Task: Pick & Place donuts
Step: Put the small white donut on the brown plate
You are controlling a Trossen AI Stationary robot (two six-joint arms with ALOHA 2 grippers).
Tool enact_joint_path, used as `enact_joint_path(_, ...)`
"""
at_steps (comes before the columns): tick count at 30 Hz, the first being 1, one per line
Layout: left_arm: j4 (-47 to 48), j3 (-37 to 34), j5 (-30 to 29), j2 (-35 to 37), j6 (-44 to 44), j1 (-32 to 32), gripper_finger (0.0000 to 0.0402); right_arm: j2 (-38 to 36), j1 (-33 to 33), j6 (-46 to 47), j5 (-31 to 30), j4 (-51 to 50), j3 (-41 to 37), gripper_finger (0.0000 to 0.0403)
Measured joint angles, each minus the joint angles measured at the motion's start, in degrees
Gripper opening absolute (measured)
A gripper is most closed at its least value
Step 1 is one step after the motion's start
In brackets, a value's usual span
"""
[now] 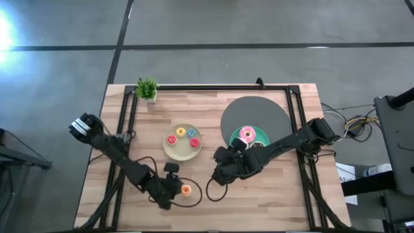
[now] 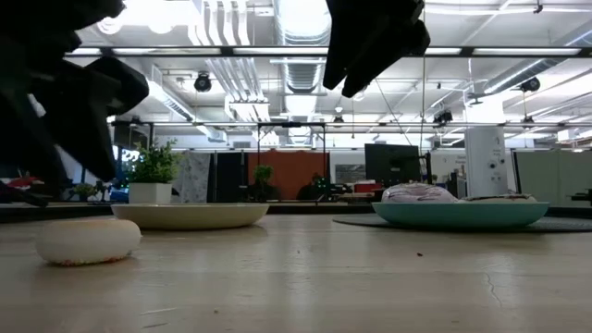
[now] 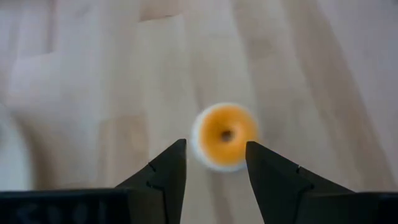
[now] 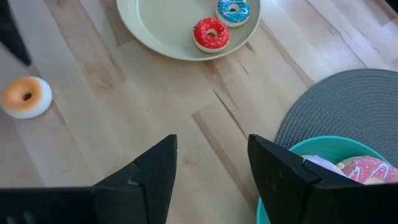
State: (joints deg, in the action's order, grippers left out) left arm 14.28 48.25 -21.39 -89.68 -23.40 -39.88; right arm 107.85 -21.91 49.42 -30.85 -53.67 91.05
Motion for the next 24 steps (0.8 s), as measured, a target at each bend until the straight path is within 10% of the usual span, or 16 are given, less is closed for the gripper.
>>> enact_joint_path(24, -5.00, 4.47, 2.63, -11.21, 4.82, -0.43, 0.0135, 0.02, 0.22, 0.10, 1.38, -0.05, -1.31, 0.0189)
